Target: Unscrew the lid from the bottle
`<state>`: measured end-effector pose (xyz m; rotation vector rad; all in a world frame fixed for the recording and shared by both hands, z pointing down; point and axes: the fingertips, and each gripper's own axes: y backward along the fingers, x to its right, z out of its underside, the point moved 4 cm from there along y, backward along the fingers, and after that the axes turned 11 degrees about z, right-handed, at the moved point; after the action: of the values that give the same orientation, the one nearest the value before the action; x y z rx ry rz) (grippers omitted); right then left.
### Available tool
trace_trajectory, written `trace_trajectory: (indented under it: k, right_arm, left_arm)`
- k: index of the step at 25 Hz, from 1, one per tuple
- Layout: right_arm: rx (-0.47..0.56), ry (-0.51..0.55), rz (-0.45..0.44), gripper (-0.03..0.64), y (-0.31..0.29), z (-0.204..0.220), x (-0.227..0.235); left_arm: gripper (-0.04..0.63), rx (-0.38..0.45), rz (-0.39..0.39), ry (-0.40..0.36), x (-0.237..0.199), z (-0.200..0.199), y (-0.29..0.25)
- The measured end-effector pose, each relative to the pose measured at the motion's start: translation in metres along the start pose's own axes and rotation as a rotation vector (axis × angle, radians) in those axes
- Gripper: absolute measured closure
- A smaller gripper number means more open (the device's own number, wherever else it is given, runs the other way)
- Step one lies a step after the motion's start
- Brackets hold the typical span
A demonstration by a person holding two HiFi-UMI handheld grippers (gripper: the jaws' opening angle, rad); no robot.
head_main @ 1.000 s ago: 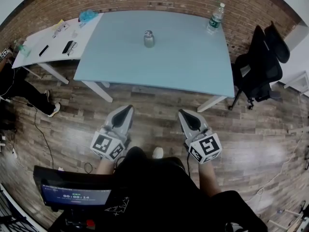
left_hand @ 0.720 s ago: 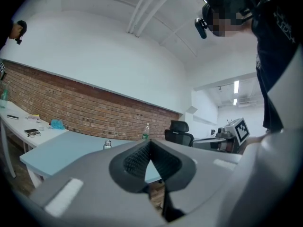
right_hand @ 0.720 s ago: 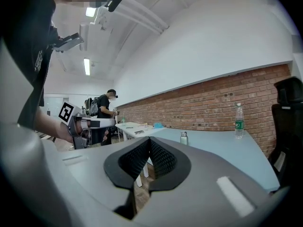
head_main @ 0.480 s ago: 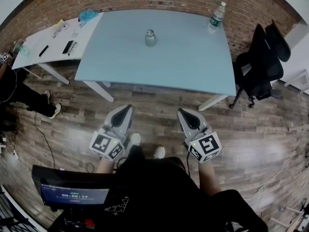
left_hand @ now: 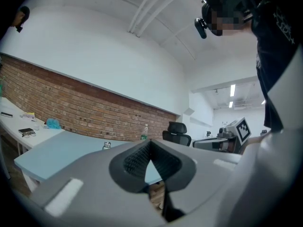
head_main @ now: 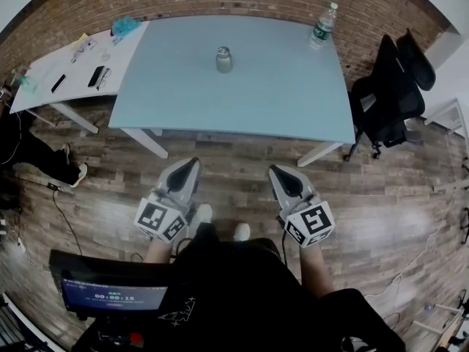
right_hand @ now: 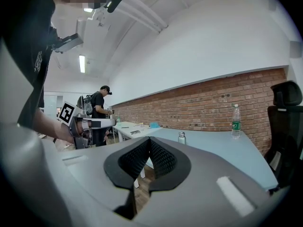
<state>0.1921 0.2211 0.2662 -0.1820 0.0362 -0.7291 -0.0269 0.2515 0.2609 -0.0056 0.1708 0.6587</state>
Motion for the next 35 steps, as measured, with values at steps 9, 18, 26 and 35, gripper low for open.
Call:
trace_trajectory:
  k: [9,18,26,35]
  right_arm:
    - [-0.008,0.01,0.049,0.614,-0.017,-0.008,-0.005]
    - [-0.009,0.005,0.09,0.614,-0.054,-0.013,-0.014]
    - [0.01,0.016,0.116,0.614,-0.053,-0.009,-0.014]
    - [-0.022,0.019,0.184,0.614,-0.097,-0.023,-0.037]
  left_arm:
    - [0.595,-0.004,0.047,0.016,-0.025,-0.002,-0.007]
    - [0.595,-0.005,0.084,0.005,-0.07,-0.012,-0.013]
    - [0.595,-0.004,0.104,-0.009,-0.074,-0.01,-0.012]
    - [0.595,-0.003,0.137,0.027,-0.137,-0.021,0.003]
